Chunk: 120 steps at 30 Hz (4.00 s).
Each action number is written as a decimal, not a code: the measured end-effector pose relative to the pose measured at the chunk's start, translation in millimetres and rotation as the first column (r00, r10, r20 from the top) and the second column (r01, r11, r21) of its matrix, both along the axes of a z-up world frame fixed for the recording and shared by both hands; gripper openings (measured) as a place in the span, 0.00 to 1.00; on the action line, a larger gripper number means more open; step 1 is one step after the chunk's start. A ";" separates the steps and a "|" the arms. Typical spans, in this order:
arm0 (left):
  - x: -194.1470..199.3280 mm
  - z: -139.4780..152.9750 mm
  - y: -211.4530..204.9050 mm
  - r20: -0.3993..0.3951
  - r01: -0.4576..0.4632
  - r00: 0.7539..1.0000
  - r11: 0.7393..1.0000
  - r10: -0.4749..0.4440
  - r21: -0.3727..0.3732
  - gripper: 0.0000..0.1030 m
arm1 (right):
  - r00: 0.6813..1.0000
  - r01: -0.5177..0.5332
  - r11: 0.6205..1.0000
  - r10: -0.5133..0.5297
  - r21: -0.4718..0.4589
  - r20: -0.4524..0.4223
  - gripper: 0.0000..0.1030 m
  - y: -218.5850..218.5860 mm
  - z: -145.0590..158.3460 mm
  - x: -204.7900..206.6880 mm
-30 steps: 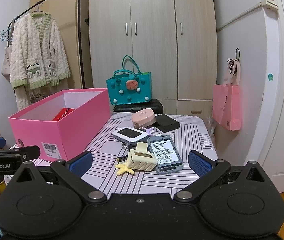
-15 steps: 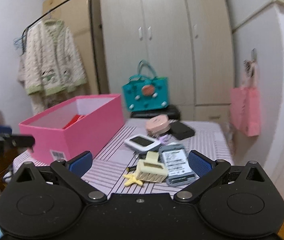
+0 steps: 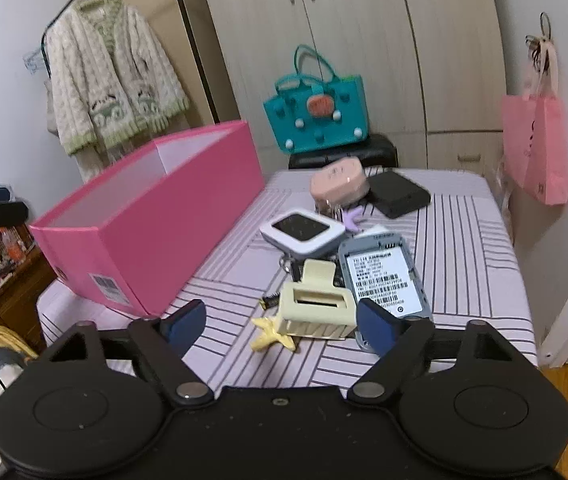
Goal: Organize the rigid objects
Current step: 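Close the right gripper on the cream hair claw clip and lift it, then carry the claw clip into the pink box and open the right gripper, then grasp the grey TD-LTE battery pack with the right gripper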
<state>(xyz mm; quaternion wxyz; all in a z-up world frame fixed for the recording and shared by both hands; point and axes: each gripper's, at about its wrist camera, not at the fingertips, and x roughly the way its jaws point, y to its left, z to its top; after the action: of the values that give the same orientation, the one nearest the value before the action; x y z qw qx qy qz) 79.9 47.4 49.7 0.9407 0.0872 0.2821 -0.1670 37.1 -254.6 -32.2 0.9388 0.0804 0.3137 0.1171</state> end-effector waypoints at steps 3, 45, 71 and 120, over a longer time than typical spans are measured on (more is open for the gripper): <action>17.9 4.1 6.6 -0.048 0.016 0.999 0.999 -0.014 0.032 0.97 | 0.999 0.006 1.000 -0.006 -0.008 -0.039 0.79 -3.4 -5.1 13.1; 224.6 -28.4 70.3 -0.460 -0.157 0.862 0.975 0.214 0.160 0.02 | 0.848 -0.527 0.850 0.525 -0.004 -0.079 0.55 106.9 122.5 196.9; 211.2 -21.7 70.4 -0.451 -0.125 0.874 0.980 0.183 0.157 0.03 | 0.752 -0.600 0.797 0.533 -0.069 -0.388 0.64 217.1 77.8 307.3; 209.5 -30.4 66.3 -0.441 -0.203 0.859 0.964 0.259 0.171 0.03 | 0.930 -0.162 0.960 0.072 -0.226 -0.360 0.65 -35.2 -6.6 105.6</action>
<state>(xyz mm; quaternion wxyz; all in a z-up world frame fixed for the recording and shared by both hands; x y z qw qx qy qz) 289.5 113.6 19.3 0.8533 0.0662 0.5146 -0.0515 142.8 -289.8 -38.8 0.8621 -0.0392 0.4916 0.1165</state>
